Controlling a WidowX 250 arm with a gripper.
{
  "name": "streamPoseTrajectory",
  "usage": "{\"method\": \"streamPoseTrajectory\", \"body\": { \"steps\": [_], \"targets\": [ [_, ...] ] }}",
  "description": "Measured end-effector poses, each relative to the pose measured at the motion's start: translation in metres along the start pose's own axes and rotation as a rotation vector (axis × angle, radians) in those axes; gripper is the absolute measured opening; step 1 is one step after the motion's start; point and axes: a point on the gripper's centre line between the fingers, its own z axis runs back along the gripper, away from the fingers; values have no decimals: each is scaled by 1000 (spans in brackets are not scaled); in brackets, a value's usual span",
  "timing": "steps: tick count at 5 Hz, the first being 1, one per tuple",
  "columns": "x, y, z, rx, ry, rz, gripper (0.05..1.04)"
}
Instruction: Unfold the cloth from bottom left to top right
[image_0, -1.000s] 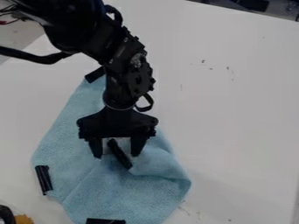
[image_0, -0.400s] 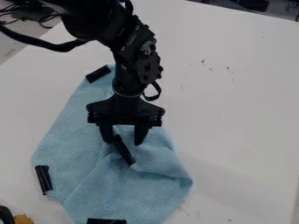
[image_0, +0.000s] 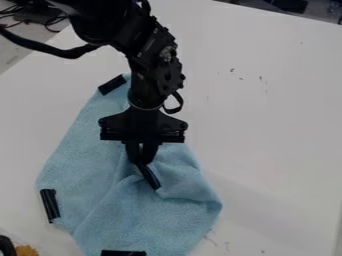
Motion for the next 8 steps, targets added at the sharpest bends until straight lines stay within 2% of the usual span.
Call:
{"method": "streamPoseTrajectory", "body": {
  "steps": [1, 2, 3, 5, 7, 8],
  "targets": [
    [0, -1, 5, 35, 7, -21, 65],
    [21, -20, 30, 53, -56, -75, 55],
    [42, -49, 44, 48, -99, -137, 55],
    [55, -85, 28, -22, -72, -185, 55],
    [70, -117, 8, -90, -70, -252, 55],
    [78, -126, 6, -92, -70, -276, 55]
  ]
}}
